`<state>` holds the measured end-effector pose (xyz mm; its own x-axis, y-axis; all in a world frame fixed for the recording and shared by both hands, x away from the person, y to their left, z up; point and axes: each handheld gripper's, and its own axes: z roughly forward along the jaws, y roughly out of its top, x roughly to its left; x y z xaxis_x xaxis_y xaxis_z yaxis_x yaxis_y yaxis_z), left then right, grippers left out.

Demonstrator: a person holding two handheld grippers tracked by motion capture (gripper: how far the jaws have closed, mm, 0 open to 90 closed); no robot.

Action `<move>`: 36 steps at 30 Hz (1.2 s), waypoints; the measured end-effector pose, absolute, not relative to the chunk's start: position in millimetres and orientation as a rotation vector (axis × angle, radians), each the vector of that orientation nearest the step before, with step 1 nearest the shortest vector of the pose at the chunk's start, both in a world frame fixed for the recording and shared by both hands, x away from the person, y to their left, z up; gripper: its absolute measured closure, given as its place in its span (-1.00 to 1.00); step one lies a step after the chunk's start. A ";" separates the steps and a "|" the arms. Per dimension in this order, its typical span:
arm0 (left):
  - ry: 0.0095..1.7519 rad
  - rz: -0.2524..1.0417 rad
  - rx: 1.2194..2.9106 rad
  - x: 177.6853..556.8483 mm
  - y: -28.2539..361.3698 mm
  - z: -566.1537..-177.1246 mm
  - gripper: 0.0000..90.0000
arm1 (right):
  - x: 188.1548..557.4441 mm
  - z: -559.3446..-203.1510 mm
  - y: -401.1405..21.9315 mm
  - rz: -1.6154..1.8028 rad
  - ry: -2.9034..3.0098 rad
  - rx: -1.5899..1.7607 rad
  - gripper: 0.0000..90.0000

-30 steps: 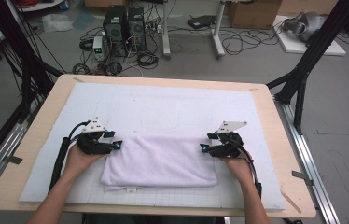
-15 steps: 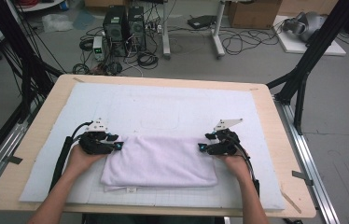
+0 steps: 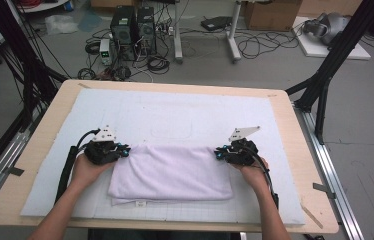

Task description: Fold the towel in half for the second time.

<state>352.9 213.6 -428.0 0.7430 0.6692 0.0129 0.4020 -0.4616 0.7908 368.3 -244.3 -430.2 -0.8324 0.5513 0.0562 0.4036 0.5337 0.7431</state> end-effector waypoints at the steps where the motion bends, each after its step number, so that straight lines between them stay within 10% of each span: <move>1: 0.811 0.428 2.103 353.8 213.9 -425.4 0.81 | 368.2 -427.5 -244.3 1.178 2.579 0.815 0.80; 19: 0.869 0.673 2.012 433.5 203.1 -363.3 0.80 | 432.1 -369.3 -239.9 1.212 2.353 0.897 0.71; 23: 0.945 0.639 2.017 448.2 207.9 -369.3 0.29 | 452.1 -377.4 -241.7 1.209 2.323 0.981 0.31; 36: 0.782 0.420 2.120 384.3 215.5 -416.9 0.33 | 402.1 -411.8 -236.7 1.184 2.533 0.915 0.23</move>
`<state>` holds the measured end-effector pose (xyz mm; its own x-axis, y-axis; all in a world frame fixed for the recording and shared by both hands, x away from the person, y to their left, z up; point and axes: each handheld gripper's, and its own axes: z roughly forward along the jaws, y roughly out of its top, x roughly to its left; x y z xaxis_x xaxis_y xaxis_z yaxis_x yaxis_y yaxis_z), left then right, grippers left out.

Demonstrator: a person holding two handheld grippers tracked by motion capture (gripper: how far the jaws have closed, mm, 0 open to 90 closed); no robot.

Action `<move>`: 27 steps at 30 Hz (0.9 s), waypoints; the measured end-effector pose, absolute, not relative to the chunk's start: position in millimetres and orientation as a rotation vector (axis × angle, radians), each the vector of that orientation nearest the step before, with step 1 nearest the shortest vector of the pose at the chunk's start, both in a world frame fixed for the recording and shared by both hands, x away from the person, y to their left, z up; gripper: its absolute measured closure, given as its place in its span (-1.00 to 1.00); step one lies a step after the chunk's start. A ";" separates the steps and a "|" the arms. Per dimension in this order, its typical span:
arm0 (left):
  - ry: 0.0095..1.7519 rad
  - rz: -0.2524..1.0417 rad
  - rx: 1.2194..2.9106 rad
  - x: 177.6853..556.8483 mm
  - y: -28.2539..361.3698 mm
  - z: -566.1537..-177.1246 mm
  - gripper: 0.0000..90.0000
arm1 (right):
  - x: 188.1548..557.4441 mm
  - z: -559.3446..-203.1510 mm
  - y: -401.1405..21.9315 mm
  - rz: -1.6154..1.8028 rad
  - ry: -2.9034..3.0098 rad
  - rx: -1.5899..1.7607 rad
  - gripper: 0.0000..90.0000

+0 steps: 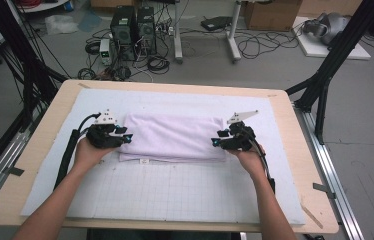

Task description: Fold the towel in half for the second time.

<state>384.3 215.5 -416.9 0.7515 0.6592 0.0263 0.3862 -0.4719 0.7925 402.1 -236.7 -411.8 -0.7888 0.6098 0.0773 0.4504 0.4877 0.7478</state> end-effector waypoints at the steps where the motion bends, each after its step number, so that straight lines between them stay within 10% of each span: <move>1: 0.779 0.406 2.120 378.5 216.8 -419.7 0.34 | 396.2 -413.7 -236.8 1.182 2.546 0.901 0.24; 11: 0.768 0.339 2.161 355.9 228.6 -441.8 0.45 | 362.9 -426.9 -244.2 1.187 2.621 0.828 0.20; 17: 0.752 0.388 2.174 355.1 227.3 -437.7 0.94 | 363.8 -437.1 -247.8 1.188 2.616 0.808 0.85; 27: 0.681 0.441 2.096 345.3 223.5 -400.5 0.96 | 357.7 -407.6 -259.6 1.243 2.525 0.780 0.91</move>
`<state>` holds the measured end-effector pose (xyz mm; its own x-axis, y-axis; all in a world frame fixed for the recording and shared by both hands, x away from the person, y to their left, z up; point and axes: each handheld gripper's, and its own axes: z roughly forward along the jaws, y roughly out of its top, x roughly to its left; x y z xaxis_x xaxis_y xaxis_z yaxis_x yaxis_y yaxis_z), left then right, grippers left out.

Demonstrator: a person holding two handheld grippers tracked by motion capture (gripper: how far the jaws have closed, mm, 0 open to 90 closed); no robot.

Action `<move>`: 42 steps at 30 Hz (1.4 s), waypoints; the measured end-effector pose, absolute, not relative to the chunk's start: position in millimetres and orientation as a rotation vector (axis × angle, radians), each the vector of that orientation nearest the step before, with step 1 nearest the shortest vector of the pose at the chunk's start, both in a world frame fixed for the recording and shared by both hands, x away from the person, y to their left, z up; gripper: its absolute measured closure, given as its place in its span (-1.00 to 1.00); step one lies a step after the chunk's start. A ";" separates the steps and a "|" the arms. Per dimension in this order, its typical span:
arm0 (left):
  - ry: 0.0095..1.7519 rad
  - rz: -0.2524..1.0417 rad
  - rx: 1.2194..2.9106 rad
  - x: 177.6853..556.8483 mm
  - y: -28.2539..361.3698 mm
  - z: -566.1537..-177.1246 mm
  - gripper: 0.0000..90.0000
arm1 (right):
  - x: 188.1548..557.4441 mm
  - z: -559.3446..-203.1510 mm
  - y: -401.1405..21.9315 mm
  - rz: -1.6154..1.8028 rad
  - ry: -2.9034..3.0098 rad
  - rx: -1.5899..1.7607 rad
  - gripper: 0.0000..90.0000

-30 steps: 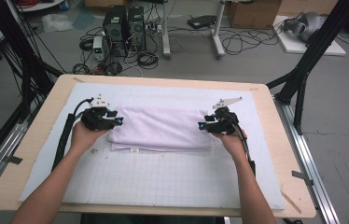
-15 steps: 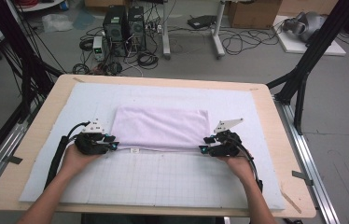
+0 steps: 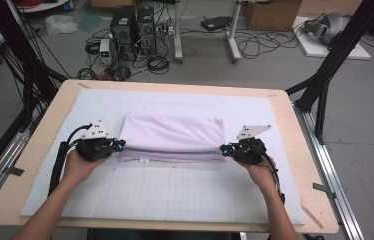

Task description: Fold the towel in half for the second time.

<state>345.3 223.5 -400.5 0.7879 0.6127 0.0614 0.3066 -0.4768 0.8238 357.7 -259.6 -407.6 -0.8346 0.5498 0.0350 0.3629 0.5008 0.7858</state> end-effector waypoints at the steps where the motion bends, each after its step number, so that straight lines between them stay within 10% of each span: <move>1: 0.676 0.436 2.099 344.2 222.9 -400.2 0.96 | 357.0 -405.6 -261.3 1.254 2.527 0.775 0.91; 13: 0.718 0.359 2.160 335.0 224.5 -437.2 0.68 | 338.8 -430.8 -259.8 1.232 2.596 0.808 0.48; 26: 0.733 0.337 2.178 335.1 226.3 -441.1 0.82 | 347.3 -435.1 -263.9 1.269 2.544 0.879 0.53; 42: 0.781 0.330 1.997 327.2 242.8 -425.2 0.17 | 337.4 -429.7 -265.5 1.344 2.441 0.907 0.06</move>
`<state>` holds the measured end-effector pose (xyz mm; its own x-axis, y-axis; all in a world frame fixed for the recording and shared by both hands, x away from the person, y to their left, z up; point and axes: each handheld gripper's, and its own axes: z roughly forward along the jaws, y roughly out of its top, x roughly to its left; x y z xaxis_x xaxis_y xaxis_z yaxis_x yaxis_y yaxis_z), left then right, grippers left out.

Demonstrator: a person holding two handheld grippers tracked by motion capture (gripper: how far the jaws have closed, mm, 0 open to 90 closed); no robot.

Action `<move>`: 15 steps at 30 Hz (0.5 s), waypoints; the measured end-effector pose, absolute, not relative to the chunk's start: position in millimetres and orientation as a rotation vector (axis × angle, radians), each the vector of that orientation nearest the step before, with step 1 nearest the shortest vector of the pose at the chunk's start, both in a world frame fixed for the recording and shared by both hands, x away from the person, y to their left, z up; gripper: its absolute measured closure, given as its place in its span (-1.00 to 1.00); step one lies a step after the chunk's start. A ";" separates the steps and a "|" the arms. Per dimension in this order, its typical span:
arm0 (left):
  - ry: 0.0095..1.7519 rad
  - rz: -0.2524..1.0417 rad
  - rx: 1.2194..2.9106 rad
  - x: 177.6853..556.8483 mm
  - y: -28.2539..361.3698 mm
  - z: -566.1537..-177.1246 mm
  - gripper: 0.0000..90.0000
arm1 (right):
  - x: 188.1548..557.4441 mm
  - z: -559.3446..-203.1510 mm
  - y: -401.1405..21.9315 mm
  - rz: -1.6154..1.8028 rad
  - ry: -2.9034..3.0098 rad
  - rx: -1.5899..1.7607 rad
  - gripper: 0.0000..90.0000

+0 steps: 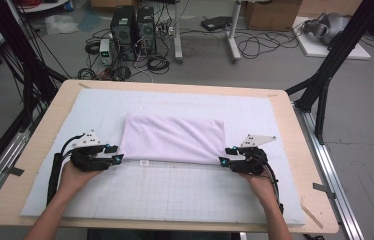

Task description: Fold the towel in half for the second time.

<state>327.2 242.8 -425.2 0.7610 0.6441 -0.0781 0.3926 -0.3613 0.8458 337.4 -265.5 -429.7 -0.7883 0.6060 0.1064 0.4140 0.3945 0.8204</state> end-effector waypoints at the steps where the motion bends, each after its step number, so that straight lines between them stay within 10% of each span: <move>1: 0.782 0.332 1.992 326.0 243.4 -424.0 0.12 | 335.9 -428.4 -265.6 1.347 2.430 0.906 0.00; 15: 0.787 0.368 1.974 305.5 250.0 -416.8 -0.24 | 307.1 -420.8 -264.7 1.339 2.371 0.906 -0.57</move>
